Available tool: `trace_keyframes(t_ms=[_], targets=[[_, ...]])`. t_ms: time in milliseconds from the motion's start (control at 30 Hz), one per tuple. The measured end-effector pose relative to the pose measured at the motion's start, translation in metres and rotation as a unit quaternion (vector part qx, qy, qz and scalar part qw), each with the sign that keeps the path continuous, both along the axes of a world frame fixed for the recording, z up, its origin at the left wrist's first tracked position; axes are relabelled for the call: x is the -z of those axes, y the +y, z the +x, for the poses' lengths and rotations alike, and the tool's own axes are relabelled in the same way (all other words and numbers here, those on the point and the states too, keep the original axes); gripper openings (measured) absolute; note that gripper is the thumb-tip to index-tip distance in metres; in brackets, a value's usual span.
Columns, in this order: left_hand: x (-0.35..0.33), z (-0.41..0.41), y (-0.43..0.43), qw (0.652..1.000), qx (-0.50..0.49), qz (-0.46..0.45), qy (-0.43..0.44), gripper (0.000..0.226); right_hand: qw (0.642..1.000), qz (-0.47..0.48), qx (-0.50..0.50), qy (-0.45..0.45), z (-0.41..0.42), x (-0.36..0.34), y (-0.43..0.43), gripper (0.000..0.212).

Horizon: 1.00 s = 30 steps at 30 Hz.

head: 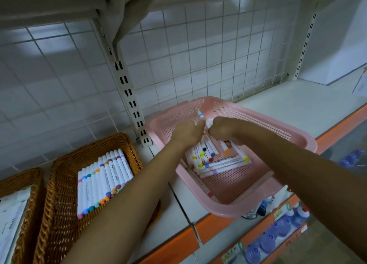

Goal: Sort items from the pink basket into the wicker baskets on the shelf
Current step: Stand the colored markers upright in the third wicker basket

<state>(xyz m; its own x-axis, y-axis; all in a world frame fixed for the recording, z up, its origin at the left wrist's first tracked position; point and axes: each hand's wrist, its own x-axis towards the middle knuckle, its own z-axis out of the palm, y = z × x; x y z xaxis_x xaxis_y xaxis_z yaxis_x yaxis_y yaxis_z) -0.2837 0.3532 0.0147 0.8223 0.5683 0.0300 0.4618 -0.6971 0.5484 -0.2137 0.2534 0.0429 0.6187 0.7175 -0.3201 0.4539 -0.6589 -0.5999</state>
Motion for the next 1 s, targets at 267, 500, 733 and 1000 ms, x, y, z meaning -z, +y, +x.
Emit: trace_keyframes(t_ms=[267,500,733,1000], targets=[[-0.024,-0.018,0.0,0.867,-0.082,-0.438,-0.221,0.024,0.983,0.175,-0.048,0.038,-0.038,-0.018,0.011,0.023],[-0.04,-0.071,0.022,0.821,-0.148,-0.471,-0.285,0.028,0.963,0.259,-0.014,0.071,-0.084,-0.034,0.031,0.024],[-0.037,-0.141,0.047,0.838,-0.121,-0.474,-0.242,0.033,0.93,0.322,0.012,0.179,-0.118,-0.043,0.071,0.014],[-0.034,-0.202,0.061,0.817,-0.115,-0.472,-0.309,0.022,0.936,0.339,0.009,0.092,-0.165,-0.032,0.113,0.011]])
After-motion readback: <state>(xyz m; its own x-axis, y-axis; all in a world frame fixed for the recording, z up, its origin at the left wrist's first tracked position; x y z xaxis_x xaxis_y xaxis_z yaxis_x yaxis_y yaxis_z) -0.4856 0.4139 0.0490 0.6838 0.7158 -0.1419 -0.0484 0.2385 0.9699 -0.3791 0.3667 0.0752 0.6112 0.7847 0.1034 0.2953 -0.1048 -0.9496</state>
